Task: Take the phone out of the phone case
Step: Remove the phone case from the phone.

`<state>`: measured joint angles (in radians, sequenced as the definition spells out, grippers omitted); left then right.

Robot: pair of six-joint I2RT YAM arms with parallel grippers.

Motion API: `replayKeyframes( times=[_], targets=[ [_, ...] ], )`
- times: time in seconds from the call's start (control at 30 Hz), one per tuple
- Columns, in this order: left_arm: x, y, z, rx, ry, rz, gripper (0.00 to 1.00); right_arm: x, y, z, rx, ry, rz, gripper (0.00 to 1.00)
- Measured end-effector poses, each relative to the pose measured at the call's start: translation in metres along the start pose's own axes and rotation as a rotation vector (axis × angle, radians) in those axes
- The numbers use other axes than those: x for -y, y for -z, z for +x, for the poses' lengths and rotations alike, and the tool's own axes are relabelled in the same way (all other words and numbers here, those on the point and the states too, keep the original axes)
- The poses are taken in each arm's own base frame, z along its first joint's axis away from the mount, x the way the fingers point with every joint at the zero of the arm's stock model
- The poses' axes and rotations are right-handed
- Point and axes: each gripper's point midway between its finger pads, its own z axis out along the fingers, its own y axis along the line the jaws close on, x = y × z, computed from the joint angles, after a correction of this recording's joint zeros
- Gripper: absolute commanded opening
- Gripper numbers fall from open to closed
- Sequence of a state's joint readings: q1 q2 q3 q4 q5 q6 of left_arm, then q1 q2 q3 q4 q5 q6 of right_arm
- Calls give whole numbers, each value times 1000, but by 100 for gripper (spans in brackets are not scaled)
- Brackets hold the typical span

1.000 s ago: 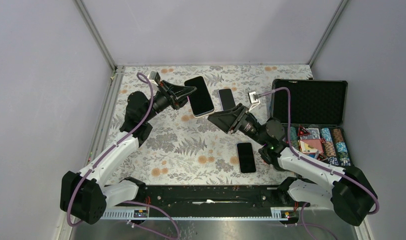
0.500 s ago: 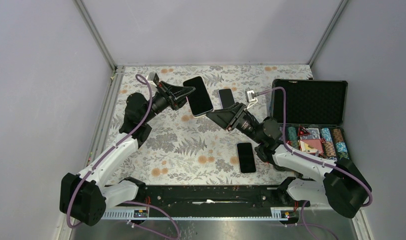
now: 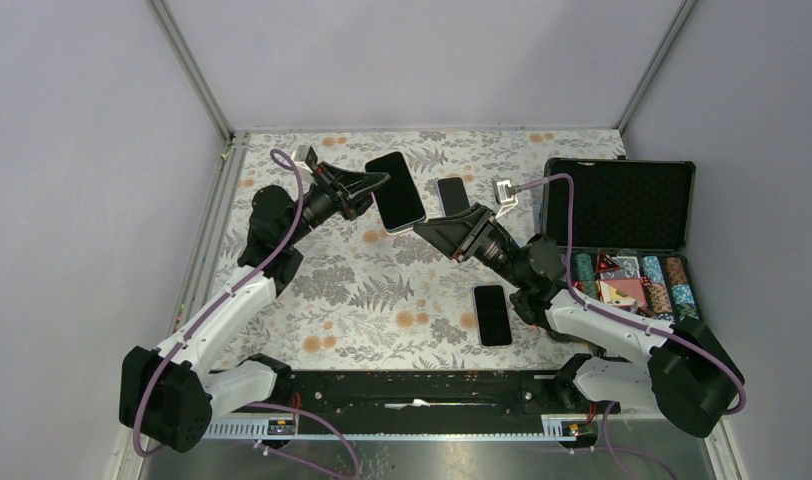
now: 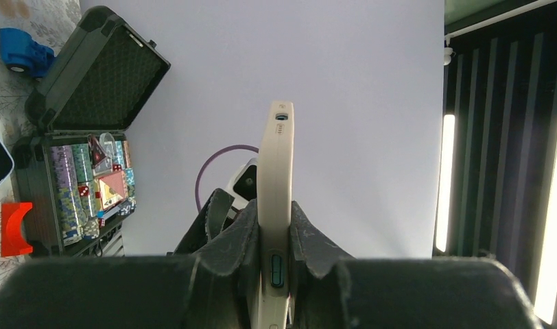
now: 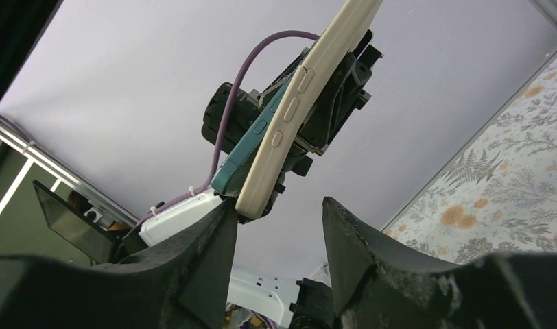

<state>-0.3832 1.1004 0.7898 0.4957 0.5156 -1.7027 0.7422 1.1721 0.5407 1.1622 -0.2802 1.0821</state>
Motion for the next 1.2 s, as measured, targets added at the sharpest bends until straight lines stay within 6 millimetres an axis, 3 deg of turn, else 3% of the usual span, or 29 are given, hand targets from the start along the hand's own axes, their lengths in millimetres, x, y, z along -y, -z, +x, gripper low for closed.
replayKeyframes(
  times=[0.27,0.57,0.63,0.7,0.8,0.97,1.1,1.2],
  targets=[
    [1,-1,1,2,18,1,0,1,-2,-1,11,49,-13,51],
    [1,-2,-3,28,-11,10,0,1,-12,-4,21,-20,-3,37],
    [2,-2,-2,29,-27,20,0,1,-15,-3,18,-40,-1,31],
    [2,-2,-2,26,-49,28,0,2,-18,-2,12,-58,5,17],
    [1,-2,-1,17,-93,38,13,5,-20,1,2,-91,26,0],
    [-12,-5,4,-60,-187,29,42,18,-19,4,-4,-122,82,0],
    [-42,-4,29,-203,-247,-38,64,38,-15,12,-27,-152,170,0],
    [-61,0,27,-209,-326,-98,79,48,-12,18,-43,-167,218,0]
  ],
)
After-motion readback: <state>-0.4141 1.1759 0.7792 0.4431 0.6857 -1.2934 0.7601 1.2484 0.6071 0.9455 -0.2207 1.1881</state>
